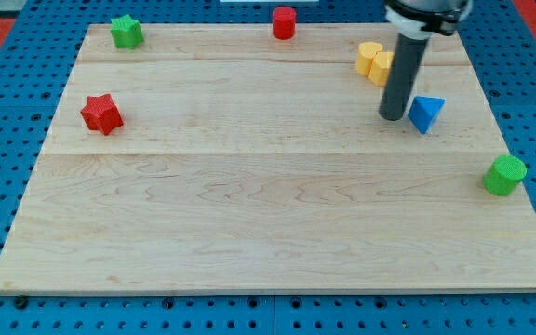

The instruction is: Push the green circle towards the center

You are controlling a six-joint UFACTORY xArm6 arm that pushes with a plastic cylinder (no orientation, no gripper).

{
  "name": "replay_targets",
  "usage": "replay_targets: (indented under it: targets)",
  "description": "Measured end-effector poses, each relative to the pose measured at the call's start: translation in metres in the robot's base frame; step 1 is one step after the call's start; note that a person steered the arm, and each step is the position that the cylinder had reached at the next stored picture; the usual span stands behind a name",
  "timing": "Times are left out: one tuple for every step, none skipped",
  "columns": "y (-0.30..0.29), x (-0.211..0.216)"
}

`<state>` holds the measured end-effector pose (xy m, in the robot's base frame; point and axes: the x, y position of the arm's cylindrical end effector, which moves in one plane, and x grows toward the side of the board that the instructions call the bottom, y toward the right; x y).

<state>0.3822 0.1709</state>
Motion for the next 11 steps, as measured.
replay_targets:
  targets:
    - [0.022, 0.000]
    - [0.028, 0.000]
    - [0.026, 0.000]
    - [0.012, 0.000]
    - [-0.040, 0.012]
    - [-0.048, 0.064]
    - [-0.011, 0.080]
    - [0.014, 0.064]
    - [0.039, 0.037]
    - [0.096, 0.039]
    - [0.171, 0.059]
